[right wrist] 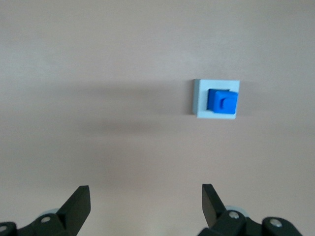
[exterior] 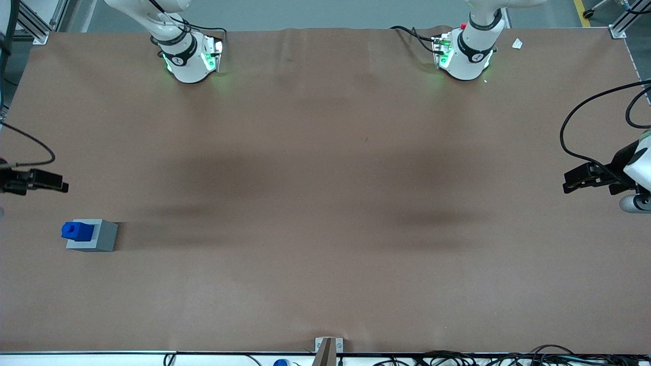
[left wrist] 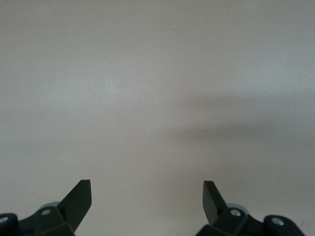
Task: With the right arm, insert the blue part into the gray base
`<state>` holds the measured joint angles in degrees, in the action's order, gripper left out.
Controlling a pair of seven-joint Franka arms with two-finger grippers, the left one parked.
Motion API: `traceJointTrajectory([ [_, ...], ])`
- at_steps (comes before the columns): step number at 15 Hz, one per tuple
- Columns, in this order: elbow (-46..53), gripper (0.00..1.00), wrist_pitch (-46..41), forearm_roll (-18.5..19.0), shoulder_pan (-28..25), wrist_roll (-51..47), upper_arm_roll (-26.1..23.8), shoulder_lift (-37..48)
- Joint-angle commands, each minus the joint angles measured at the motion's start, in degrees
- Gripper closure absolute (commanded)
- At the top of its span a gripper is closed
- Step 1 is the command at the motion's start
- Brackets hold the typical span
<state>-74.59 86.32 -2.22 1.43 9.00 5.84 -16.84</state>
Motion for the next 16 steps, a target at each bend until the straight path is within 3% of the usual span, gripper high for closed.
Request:
traceJointTrajectory([
  [1, -6.08, 0.0, -0.8, -0.24, -3.7, -5.3, 0.23, 7.58],
  [9, -28.58, 0.0, 6.13, -0.07, -6.43, -5.49, 0.05, 28.78],
  [16, -24.56, 0.0, 2.8, 0.28, -5.82, -4.7, 0.58, 28.79],
])
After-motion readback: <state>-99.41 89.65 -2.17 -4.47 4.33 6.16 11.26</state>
